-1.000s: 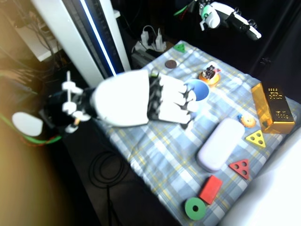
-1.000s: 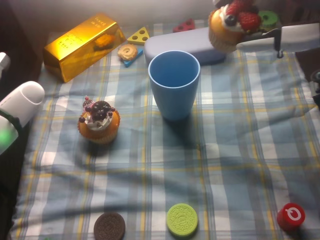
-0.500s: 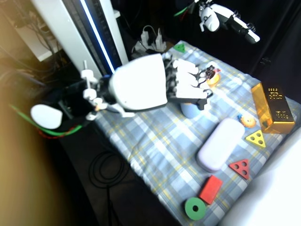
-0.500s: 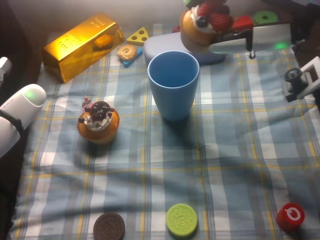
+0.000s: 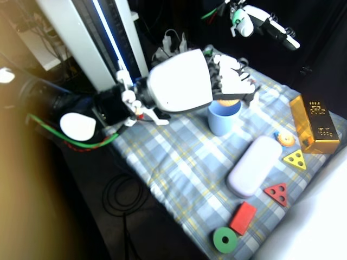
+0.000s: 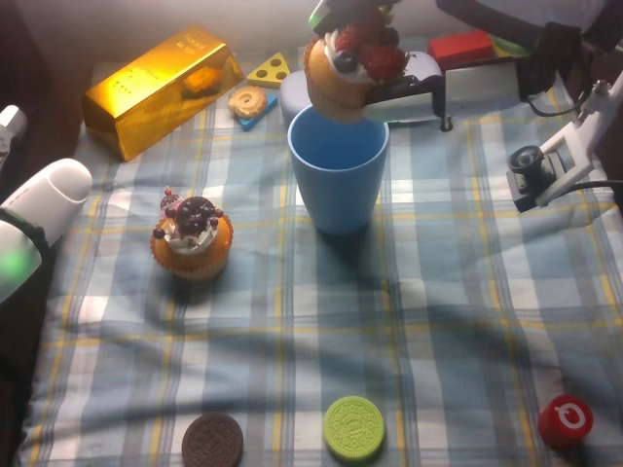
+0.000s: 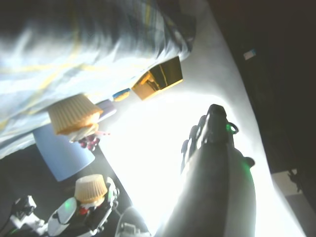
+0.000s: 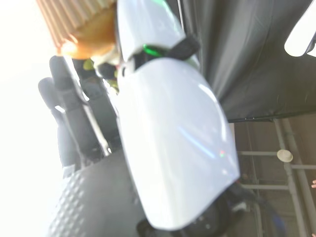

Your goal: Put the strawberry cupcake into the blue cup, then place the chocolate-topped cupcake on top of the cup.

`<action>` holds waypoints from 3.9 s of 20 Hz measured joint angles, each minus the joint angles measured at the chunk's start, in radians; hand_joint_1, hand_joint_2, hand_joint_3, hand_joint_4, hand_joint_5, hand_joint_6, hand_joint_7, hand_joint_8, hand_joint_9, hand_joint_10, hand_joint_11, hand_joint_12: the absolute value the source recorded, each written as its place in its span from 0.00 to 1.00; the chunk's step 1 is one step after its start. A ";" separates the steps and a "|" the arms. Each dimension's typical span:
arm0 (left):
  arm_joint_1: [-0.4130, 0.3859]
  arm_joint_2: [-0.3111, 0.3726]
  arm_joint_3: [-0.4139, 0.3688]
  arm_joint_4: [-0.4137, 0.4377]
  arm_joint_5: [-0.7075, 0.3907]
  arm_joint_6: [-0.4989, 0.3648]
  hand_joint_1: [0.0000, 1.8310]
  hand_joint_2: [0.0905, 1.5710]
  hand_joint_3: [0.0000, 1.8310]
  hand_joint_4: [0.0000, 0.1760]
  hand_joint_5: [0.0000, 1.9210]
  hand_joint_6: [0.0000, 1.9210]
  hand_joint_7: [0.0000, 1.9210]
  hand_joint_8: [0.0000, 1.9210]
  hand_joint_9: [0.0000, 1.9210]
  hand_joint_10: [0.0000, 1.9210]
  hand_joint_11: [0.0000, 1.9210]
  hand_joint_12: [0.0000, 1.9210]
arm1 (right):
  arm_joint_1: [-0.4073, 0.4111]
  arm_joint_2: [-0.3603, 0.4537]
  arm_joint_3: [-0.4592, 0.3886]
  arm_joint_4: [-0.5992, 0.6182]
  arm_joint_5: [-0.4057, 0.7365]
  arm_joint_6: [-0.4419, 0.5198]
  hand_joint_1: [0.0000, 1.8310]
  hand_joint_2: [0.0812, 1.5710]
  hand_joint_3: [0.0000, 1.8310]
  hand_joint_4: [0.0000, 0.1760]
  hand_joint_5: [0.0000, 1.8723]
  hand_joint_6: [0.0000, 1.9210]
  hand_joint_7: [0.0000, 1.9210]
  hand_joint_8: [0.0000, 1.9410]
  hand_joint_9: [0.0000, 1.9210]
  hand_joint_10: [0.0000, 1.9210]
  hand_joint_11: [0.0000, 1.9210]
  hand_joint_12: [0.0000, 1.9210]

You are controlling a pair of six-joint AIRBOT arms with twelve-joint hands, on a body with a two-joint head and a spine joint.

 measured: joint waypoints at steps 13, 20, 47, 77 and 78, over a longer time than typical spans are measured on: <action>0.000 -0.002 0.000 0.004 0.002 0.000 0.00 0.61 0.00 0.39 0.07 0.00 0.05 0.00 0.00 0.00 0.00 0.00 | -0.009 -0.034 0.018 -0.035 -0.023 0.041 0.64 0.75 0.00 0.13 0.47 0.59 0.40 0.68 0.44 0.01 0.10 0.65; 0.000 -0.002 0.000 0.006 0.003 0.000 0.00 0.60 0.00 0.42 0.07 0.00 0.05 0.00 0.00 0.00 0.00 0.00 | -0.019 -0.041 0.023 -0.038 -0.044 0.042 0.57 0.72 0.00 0.00 0.40 0.24 0.42 0.03 0.35 0.00 0.08 0.48; -0.004 -0.002 0.000 0.010 0.012 0.001 0.00 0.59 0.00 0.23 0.08 0.00 0.08 0.00 0.05 0.01 0.00 0.00 | -0.090 0.138 -0.086 0.071 -0.030 -0.075 0.09 0.55 0.00 0.59 0.02 0.00 0.03 0.00 0.00 0.00 0.00 0.00; -0.189 -0.142 0.203 0.146 0.448 0.000 0.45 0.44 0.00 0.84 0.20 0.01 0.07 0.00 0.05 0.00 0.00 0.00 | -0.630 0.411 -0.311 0.553 0.352 -0.293 0.11 0.57 0.00 0.18 0.00 0.00 0.03 0.00 0.00 0.00 0.00 0.00; -0.189 -0.142 0.203 0.140 0.447 0.000 0.46 0.44 0.00 0.78 0.20 0.00 0.07 0.00 0.05 0.01 0.00 0.00 | -0.630 0.411 -0.311 0.554 0.352 -0.293 0.11 0.56 0.00 0.21 0.00 0.00 0.04 0.01 0.00 0.00 0.00 0.00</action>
